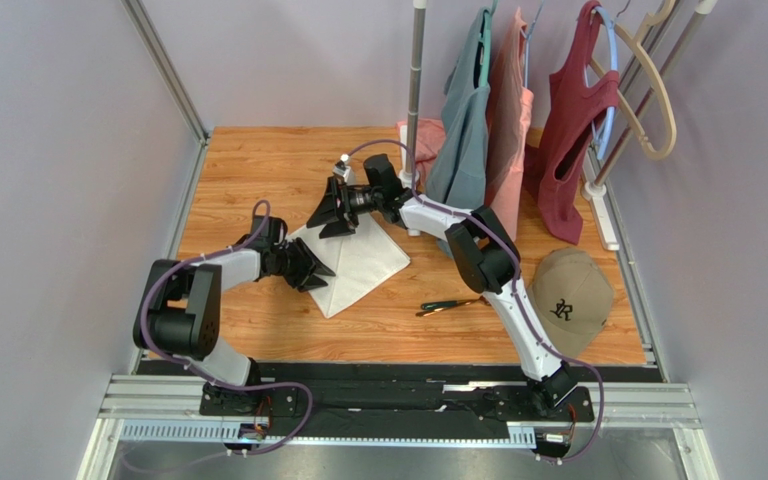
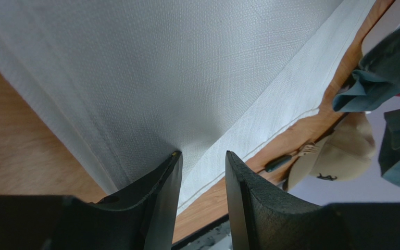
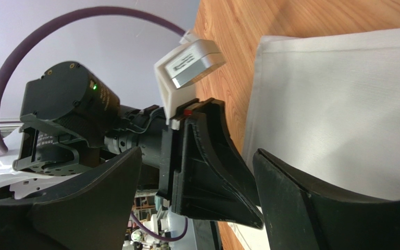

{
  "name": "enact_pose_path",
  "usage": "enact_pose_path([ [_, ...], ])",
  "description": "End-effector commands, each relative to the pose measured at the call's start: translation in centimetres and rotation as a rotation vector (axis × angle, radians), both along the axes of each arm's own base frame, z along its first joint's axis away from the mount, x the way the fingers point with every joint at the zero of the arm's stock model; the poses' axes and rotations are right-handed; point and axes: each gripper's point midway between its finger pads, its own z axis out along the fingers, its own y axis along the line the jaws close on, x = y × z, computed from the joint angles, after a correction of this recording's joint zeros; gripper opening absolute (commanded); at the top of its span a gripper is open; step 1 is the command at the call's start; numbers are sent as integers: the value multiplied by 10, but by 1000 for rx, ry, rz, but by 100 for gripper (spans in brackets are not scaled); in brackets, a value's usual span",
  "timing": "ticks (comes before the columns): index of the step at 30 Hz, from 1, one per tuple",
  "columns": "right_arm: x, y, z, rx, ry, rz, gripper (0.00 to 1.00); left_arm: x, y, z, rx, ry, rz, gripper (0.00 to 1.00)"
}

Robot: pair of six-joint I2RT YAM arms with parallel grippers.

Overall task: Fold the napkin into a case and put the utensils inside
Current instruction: Smooth out the upper triangle-folded napkin at the center of the board.

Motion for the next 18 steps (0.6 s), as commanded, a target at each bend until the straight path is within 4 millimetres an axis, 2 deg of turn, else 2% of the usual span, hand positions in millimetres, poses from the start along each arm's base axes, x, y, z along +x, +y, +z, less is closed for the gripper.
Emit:
enact_pose_path([
  [1, -12, 9, 12, 40, -42, 47, 83, -31, 9, -49, 64, 230, 71, 47],
  [2, -19, 11, 10, 35, -37, 58, 83, -32, 9, -52, 62, 229, 78, 47],
  [3, -23, 10, 17, 39, -58, 60, 83, -35, 10, -55, 65, 235, 88, 47],
  [4, -27, 6, 7, 17, -42, 54, 83, -39, 11, -58, 60, 239, 104, 46],
  [6, -34, 3, 9, 12, -61, 57, 83, -41, 11, -59, 60, 240, 115, 46],
  [7, -39, -1, -3, -9, -40, 54, 83, -41, 12, -58, 61, 235, 122, 45],
  [10, -41, -7, -16, -24, -37, 46, 82, -43, 13, -57, 62, 238, 129, 44],
  [13, -40, -7, -30, -24, -33, 51, 82, -49, 14, -58, 69, 279, 143, 39],
  [16, -24, -9, -34, -16, -47, 40, 82, -55, 15, -59, 84, 337, 159, 36],
  [17, -15, -13, -43, -20, -26, 25, 82, -56, 16, -59, 86, 347, 163, 36],
  [18, -7, -14, -40, -12, -37, 14, 82, -57, 16, -59, 87, 356, 167, 36],
])
